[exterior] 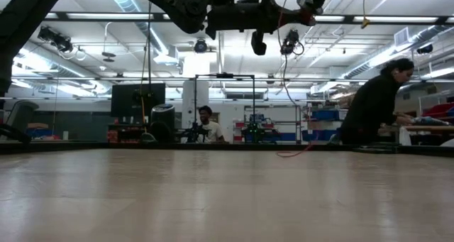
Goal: Coil cords
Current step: Coil the red wire cable onto the black spool
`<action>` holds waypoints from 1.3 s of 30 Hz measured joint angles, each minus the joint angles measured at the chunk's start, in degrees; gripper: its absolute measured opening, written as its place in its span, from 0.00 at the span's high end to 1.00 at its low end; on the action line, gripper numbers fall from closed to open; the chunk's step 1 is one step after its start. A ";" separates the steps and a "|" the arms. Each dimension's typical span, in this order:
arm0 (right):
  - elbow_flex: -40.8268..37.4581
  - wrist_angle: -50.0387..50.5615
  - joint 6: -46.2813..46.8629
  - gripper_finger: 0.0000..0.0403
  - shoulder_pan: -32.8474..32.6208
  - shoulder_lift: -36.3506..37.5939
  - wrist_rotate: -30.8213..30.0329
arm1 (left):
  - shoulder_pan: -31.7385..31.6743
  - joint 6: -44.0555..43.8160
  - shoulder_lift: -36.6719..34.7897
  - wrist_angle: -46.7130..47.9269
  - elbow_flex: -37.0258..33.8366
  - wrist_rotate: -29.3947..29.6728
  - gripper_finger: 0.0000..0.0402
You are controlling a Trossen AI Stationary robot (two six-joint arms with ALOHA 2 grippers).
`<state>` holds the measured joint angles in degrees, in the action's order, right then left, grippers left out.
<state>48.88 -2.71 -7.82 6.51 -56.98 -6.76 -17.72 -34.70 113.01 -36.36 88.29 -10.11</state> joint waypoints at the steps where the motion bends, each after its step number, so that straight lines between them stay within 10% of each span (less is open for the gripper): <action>1: 0.00 0.15 -0.03 1.00 0.12 -0.23 0.10 | 0.00 0.00 0.00 0.05 0.00 0.03 1.00; 39: 2.78 8.82 -9.83 1.00 0.82 -2.27 -3.28 | 0.76 4.39 -0.11 1.59 0.26 3.07 1.00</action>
<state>51.66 6.11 -17.65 7.33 -59.25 -10.04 -16.95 -30.30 112.90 -34.77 88.55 -7.04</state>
